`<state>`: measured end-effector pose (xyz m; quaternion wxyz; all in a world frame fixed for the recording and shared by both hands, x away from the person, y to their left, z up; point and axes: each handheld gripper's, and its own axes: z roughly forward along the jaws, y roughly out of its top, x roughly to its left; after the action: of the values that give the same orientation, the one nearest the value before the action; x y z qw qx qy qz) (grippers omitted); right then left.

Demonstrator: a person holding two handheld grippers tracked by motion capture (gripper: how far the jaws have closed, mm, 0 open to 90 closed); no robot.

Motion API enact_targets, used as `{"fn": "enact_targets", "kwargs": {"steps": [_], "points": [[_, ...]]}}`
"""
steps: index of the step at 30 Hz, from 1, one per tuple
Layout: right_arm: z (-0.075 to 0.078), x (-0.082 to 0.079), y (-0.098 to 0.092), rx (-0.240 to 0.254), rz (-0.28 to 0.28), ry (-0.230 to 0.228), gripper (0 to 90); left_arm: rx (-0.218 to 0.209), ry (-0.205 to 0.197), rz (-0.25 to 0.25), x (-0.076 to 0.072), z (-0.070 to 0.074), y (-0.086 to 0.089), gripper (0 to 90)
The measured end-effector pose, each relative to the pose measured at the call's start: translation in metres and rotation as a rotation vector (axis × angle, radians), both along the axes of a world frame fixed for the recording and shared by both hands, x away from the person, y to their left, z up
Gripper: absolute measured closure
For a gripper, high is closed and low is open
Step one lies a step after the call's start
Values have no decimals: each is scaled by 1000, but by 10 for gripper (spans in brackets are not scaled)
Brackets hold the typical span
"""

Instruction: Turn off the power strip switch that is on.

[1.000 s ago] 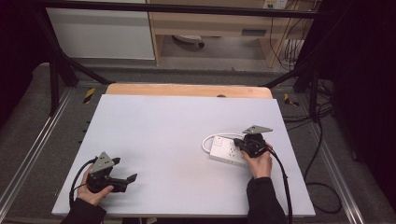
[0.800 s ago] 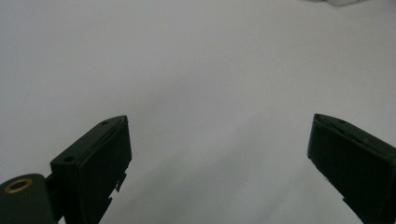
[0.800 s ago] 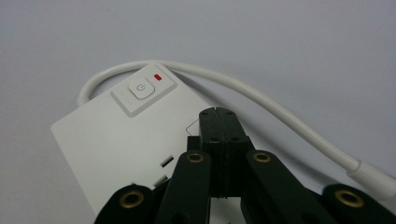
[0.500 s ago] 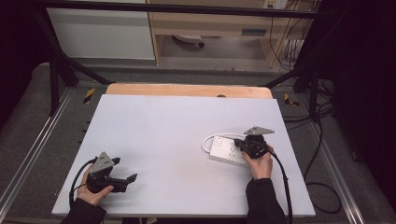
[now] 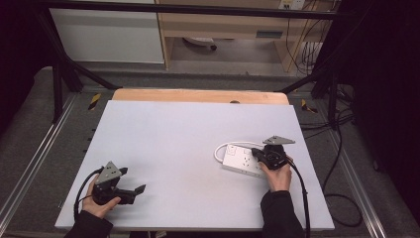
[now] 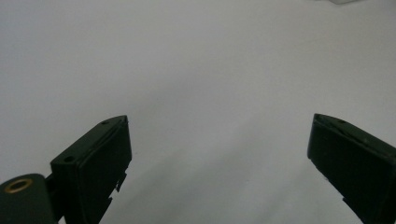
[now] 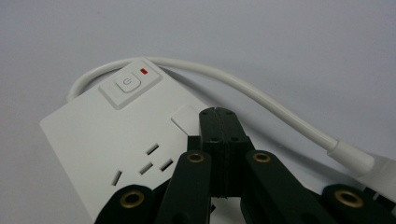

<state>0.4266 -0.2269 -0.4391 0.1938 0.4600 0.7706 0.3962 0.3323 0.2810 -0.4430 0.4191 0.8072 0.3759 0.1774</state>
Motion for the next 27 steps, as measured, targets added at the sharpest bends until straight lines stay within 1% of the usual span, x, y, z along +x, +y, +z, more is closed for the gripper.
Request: {"fn": "enact_targets", "kwargs": {"steps": [7, 11, 13, 16, 18, 19, 21, 23, 24, 25, 26, 27], "points": [[1, 0, 2, -16, -3, -8, 900, 0, -1, 0, 0, 0, 0, 63], [1, 0, 2, -22, -1, -5, 900, -2, -3, 0, 0, 1, 0, 63], [1, -1, 3, -20, -10, -7, 900, -1, -2, 0, 0, 0, 0, 63], [2, -1, 4, -39, -7, -4, 900, 0, -1, -3, 0, 0, 0, 63], [6, -3, 3, -13, -2, -14, 900, 0, -2, -2, 0, 0, 0, 63], [6, -3, 3, -13, -2, -14, 900, 0, -2, -1, 0, 0, 0, 63], [12, -6, 0, 3, 4, -23, 900, -1, 0, 0, 0, 0, 0, 63], [15, -8, -3, 15, 6, -22, 865, 0, 1, 0, 0, 0, 0, 63], [15, -8, -3, 15, 6, -22, 865, 0, 1, -1, 0, 0, 0, 63], [19, -10, -5, 21, 14, -16, 822, 1, 1, -1, 0, 0, 0, 63], [19, -10, -5, 21, 14, -16, 822, 1, 0, -2, 0, 0, -1, 63], [20, -11, -6, 21, 15, -12, 787, 1, 1, -1, 0, 0, -1, 63]]}}
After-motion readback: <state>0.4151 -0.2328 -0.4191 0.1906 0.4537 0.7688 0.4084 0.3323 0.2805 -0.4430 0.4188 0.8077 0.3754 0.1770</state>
